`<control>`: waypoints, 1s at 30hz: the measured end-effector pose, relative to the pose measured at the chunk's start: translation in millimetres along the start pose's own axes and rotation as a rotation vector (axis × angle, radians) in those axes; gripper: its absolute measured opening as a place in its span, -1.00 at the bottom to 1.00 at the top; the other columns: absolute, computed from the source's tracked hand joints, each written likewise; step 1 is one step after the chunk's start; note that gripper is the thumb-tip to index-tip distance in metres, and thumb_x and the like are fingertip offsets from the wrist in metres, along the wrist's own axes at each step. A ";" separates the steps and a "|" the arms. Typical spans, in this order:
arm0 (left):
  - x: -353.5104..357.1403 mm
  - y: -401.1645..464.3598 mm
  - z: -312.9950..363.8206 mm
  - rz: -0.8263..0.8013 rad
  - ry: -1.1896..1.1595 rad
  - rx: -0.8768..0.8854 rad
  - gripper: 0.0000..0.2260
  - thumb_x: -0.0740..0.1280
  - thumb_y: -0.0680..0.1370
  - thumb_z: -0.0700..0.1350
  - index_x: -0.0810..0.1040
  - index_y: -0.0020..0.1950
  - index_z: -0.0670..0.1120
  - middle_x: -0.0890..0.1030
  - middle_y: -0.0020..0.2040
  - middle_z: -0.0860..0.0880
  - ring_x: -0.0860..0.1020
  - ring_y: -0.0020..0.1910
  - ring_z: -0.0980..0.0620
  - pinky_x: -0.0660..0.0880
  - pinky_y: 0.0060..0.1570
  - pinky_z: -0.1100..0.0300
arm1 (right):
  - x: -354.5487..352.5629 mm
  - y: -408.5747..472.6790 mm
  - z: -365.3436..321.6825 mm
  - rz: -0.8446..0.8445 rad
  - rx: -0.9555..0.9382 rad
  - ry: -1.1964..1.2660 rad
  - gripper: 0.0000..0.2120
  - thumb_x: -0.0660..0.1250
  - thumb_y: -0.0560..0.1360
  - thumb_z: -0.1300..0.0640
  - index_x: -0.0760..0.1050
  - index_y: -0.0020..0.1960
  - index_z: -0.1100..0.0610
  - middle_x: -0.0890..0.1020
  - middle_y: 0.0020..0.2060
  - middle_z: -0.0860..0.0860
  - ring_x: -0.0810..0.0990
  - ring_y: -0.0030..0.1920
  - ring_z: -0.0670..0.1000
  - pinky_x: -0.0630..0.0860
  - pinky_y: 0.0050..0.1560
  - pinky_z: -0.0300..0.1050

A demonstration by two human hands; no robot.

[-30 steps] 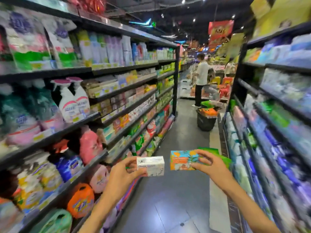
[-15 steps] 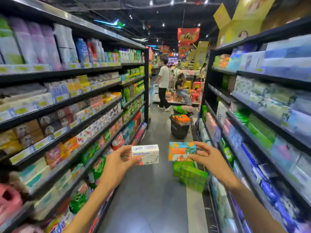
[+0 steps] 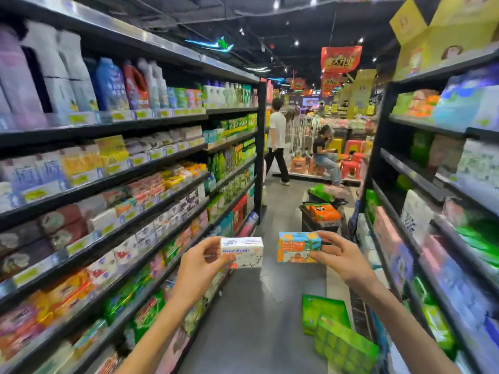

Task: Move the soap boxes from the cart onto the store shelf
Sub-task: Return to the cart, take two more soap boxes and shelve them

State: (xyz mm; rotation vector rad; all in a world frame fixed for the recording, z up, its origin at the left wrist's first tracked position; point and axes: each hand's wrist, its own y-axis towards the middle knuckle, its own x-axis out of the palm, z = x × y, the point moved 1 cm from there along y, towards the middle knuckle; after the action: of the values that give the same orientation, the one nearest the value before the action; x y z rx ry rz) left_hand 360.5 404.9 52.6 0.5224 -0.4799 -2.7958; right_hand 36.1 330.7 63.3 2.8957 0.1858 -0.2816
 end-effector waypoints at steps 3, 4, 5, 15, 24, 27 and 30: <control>7.7 45.8 -13.6 0.084 0.020 -0.044 -0.67 0.56 0.46 -0.14 0.63 0.20 -0.01 0.73 0.03 0.11 0.70 -0.01 0.15 0.66 -0.08 0.21 | 11.0 79.7 10.9 -0.107 -0.030 -0.002 -0.58 0.50 0.41 0.34 0.55 0.23 0.13 0.72 0.03 0.07 0.69 0.08 0.06 0.62 0.13 -0.05; 7.2 60.0 -19.1 0.114 0.035 -0.054 -0.67 0.56 0.46 -0.15 0.63 0.20 0.00 0.73 0.02 0.13 0.70 -0.02 0.19 0.65 -0.07 0.23 | 17.0 105.4 12.2 -0.148 -0.050 -0.008 -0.58 0.50 0.42 0.33 0.55 0.23 0.12 0.72 0.04 0.05 0.69 0.09 0.05 0.62 0.12 -0.09; 4.5 73.7 -23.6 0.145 0.047 -0.064 -0.68 0.55 0.46 -0.15 0.63 0.19 0.02 0.73 0.02 0.15 0.69 -0.02 0.22 0.65 -0.05 0.24 | 25.5 131.6 13.0 -0.198 -0.076 -0.020 -0.59 0.50 0.42 0.32 0.55 0.24 0.12 0.72 0.04 0.04 0.69 0.09 0.04 0.62 0.10 -0.14; -87.2 158.2 -93.1 0.508 0.207 -0.231 -0.71 0.55 0.47 -0.11 0.63 0.16 0.06 0.72 0.02 0.17 0.65 -0.01 0.29 0.61 -0.01 0.28 | 200.0 332.6 25.7 -0.608 -0.217 0.040 -0.60 0.52 0.42 0.12 0.56 0.23 -0.07 0.70 0.10 -0.05 0.67 0.11 0.04 0.61 0.11 0.15; -195.0 190.2 -159.5 0.764 0.290 -0.326 -0.66 0.55 0.47 -0.07 0.62 0.22 0.05 0.70 0.08 0.14 0.66 0.06 0.20 0.63 0.10 0.07 | 394.8 416.3 20.1 -0.867 -0.241 0.117 -0.60 0.51 0.43 0.20 0.56 0.24 -0.01 0.71 0.05 -0.08 0.68 0.08 -0.09 0.61 -0.05 -0.20; -221.4 196.7 -171.5 0.839 0.336 -0.362 -0.64 0.55 0.47 0.01 0.60 0.24 0.10 0.69 0.11 0.17 0.64 0.11 0.22 0.60 0.16 0.08 | 447.4 436.0 14.6 -0.939 -0.252 0.138 -0.59 0.51 0.42 0.22 0.56 0.23 0.02 0.72 0.04 -0.03 0.69 0.06 -0.05 0.62 -0.08 -0.19; -239.9 201.1 -177.7 0.900 0.388 -0.409 -0.67 0.56 0.46 -0.05 0.61 0.20 0.07 0.71 0.06 0.14 0.66 0.05 0.22 0.62 0.13 0.08 | 490.4 448.8 7.9 -1.025 -0.287 0.144 -0.61 0.52 0.41 0.20 0.56 0.20 -0.01 0.71 0.06 -0.04 0.68 0.08 -0.08 0.61 -0.02 -0.20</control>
State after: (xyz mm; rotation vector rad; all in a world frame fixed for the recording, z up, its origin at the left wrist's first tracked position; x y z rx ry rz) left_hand 683.5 246.6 41.8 0.5518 -0.0192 -1.8003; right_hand 578.0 -54.3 50.3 2.2827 1.5737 -0.1730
